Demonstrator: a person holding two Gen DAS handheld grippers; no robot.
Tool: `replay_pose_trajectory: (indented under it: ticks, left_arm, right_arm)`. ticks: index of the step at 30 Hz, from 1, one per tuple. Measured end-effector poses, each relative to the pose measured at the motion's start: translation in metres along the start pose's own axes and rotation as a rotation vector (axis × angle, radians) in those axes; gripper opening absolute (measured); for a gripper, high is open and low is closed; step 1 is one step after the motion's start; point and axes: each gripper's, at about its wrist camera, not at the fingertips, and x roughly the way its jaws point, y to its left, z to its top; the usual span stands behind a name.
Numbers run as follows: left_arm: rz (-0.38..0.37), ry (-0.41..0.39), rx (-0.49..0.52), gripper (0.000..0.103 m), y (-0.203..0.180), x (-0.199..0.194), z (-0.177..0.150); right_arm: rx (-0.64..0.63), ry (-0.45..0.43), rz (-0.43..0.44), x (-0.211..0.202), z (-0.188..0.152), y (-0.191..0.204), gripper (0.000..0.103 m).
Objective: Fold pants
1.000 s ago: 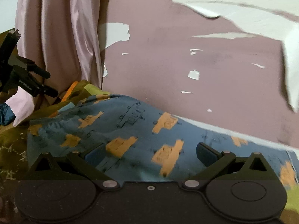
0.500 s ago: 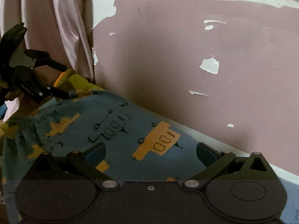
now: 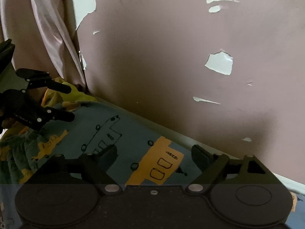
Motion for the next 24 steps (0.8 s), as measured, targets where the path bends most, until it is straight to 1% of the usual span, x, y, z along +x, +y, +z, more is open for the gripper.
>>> replay_pose_trajectory:
  ticks: [7,9,12,14,15,17,18,20,24]
  left_arm:
    - [0.000,0.005,-0.011,0.082,0.004,0.005,0.000]
    - [-0.003,0.005,-0.020,0.078,0.005,0.006,0.001]
    - [-0.013,0.009,-0.025,0.068,0.005,0.008,0.001]
    - [-0.029,0.015,-0.027,0.059,0.005,0.009,0.001]
    - [-0.037,0.018,-0.030,0.057,0.005,0.009,0.001]
    - [-0.052,0.021,-0.030,0.047,0.004,0.009,0.001]
    - [-0.061,0.022,-0.028,0.045,0.004,0.009,0.001]
    - [-0.078,0.024,-0.025,0.036,0.004,0.008,0.000]
    - [-0.082,0.033,-0.014,0.026,0.002,0.008,0.001]
  right_arm:
    - [0.003,0.015,-0.008,0.013,0.006,-0.001,0.081]
    - [0.009,0.017,-0.013,0.015,0.007,-0.002,0.079]
    - [0.017,0.021,-0.016,0.019,0.007,-0.003,0.073]
    - [0.021,0.024,-0.013,0.022,0.006,-0.003,0.071]
    - [0.024,0.025,-0.012,0.022,0.006,-0.003,0.071]
    - [0.032,0.025,-0.006,0.024,0.007,-0.003,0.071]
    - [0.036,0.023,-0.002,0.025,0.007,-0.003,0.071]
    - [0.040,0.020,0.003,0.026,0.009,-0.003,0.071]
    - [0.052,0.022,0.011,0.031,0.011,-0.003,0.071]
